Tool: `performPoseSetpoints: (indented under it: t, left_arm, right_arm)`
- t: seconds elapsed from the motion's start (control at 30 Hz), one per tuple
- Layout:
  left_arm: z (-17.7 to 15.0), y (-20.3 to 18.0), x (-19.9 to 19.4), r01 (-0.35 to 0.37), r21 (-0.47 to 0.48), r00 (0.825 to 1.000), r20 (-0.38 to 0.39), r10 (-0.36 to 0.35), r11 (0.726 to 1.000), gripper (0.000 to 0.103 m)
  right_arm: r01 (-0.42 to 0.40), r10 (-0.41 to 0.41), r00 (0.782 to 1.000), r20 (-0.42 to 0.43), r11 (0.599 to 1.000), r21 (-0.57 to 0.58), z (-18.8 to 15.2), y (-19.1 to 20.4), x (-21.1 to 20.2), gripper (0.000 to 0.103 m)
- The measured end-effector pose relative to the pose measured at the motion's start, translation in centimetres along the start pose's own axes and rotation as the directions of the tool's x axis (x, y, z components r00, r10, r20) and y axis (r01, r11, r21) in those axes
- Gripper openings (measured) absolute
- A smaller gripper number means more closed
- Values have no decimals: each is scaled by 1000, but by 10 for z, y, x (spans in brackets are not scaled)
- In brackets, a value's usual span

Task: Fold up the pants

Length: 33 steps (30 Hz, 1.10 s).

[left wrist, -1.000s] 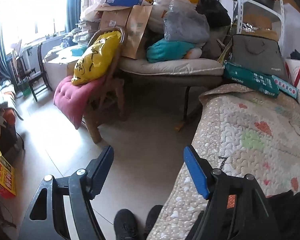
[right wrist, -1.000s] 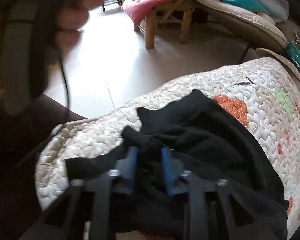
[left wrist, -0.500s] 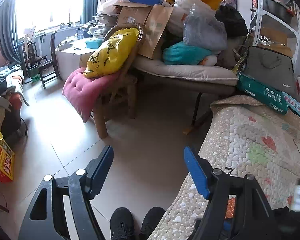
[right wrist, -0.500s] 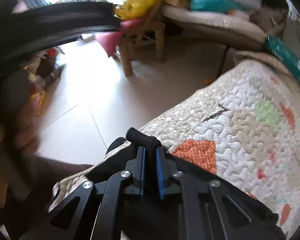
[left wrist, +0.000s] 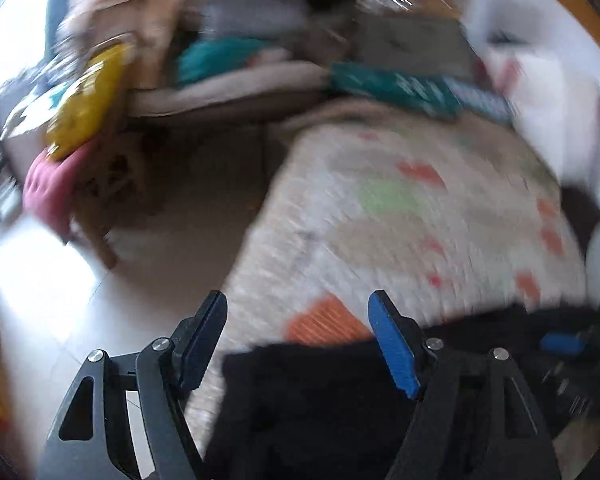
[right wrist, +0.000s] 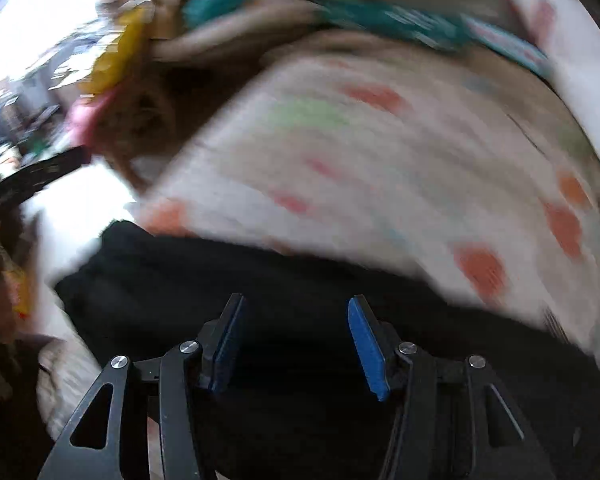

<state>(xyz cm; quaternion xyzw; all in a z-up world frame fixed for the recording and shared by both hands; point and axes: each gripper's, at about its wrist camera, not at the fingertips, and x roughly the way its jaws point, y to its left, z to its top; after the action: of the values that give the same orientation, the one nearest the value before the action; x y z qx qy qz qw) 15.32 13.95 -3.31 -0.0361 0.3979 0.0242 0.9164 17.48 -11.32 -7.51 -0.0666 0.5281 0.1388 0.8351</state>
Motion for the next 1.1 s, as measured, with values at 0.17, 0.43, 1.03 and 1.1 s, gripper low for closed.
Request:
performPoseSetpoints:
  t: [0.17,0.43,1.03,1.1]
  left_arm:
    - [-30,-43,27,-26,172,995,-94,43,985,73]
    - [-40,-53,38,-33,203,989,-135,61,979,73]
    - [-40,-57,42,-42,227,985,-154,79,973,73]
    - [-39,-57,43,-42,225,984,-159,79,974,73]
  right_arm:
    - [60,-53,997,-55,987,151,-23,-63,-6,56]
    - [-73,77,997,-24,990,120,67,-60,3,48]
    - [147,-152,957,-248,988,-39,93,-27,58,1]
    - [247,-259,952,-163,965,-90,102,-22,54,0]
